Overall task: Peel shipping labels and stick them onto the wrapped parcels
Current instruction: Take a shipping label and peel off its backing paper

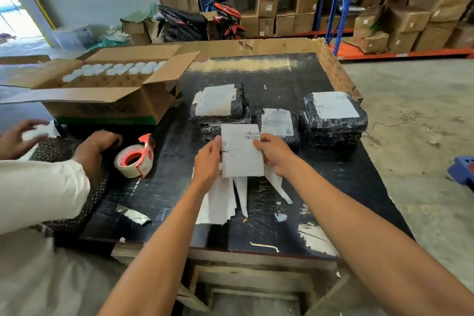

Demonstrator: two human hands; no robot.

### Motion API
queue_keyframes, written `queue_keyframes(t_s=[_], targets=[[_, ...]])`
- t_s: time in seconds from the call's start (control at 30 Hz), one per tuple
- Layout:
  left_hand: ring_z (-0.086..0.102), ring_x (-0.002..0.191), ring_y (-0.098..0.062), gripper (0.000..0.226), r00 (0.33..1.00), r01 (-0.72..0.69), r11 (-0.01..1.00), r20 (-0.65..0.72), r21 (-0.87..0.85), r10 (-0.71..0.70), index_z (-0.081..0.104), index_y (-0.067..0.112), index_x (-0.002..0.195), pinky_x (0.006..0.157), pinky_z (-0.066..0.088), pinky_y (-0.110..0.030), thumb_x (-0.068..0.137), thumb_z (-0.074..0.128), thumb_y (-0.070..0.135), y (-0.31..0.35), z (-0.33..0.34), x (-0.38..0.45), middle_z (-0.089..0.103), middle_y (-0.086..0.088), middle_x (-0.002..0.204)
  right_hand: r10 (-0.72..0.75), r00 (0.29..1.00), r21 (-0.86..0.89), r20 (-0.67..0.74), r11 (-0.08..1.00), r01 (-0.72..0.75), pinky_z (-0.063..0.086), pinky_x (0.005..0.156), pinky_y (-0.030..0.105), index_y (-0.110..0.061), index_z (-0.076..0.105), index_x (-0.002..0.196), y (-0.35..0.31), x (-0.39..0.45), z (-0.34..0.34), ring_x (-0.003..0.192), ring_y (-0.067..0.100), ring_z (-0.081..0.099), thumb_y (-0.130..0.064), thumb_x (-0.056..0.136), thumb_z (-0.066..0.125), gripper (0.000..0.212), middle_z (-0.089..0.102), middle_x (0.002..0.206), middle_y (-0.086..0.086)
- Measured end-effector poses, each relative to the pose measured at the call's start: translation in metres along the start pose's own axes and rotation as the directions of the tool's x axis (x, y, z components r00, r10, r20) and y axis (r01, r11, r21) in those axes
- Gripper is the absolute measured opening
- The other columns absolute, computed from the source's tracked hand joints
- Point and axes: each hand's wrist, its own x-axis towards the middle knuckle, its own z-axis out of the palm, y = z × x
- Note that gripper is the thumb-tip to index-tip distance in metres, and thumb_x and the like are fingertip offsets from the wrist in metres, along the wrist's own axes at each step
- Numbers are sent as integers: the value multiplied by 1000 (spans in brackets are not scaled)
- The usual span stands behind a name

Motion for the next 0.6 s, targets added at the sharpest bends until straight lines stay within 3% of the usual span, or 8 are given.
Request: queue_keyframes(t_s=[0.07,0.13,0.17,0.23,0.33,0.5,0.6], targets=[[73,93,-22,30,995,81,970,79,-229,-64,73,14,104,82,58,-38,102,56,38,18,10,1,78,-4,102,-18,998,-7,58,1000,18,59,78,34,-20,63,102,-4,-5,-11,91,16,67,-14,103,57,8,70,104,3],[75,87,-18,16,991,98,950,114,-297,-66,72,12,106,77,62,-34,97,66,23,31,22,1,78,-5,104,-56,994,7,89,998,55,56,94,41,-24,65,96,-7,-8,-24,94,19,68,-12,102,60,14,72,103,2],[76,83,-16,12,990,99,942,123,-320,-62,72,11,105,75,62,-32,96,68,17,35,28,0,78,-5,101,-76,993,13,87,997,75,56,94,41,-24,67,97,-6,-8,-31,93,20,68,-12,102,60,14,73,104,4],[76,79,-14,8,989,90,936,144,-339,-43,72,12,102,72,63,-31,95,67,12,41,38,-1,79,0,94,-113,992,32,61,993,112,57,81,34,-20,71,101,-8,-9,-46,82,19,63,-15,103,59,14,74,104,10],[76,84,-15,7,984,85,945,174,-316,-30,72,14,101,78,63,-33,94,68,13,43,49,3,79,3,94,-163,986,31,43,986,162,52,66,23,-16,71,104,-7,-10,-65,69,11,56,-17,100,63,9,71,90,4],[76,89,-22,18,973,140,930,221,-340,-66,73,10,103,80,62,-37,87,78,16,51,64,7,79,-5,99,-260,965,-55,47,963,262,51,60,19,-14,67,97,-4,-10,-85,68,12,62,-10,95,69,5,70,85,8],[76,89,-25,27,968,152,934,240,-323,-75,73,2,108,76,62,-36,83,80,11,55,68,9,78,-10,102,-276,960,-42,54,959,279,53,60,18,-12,70,102,-6,-10,-95,66,11,65,-9,100,62,9,73,80,4]])
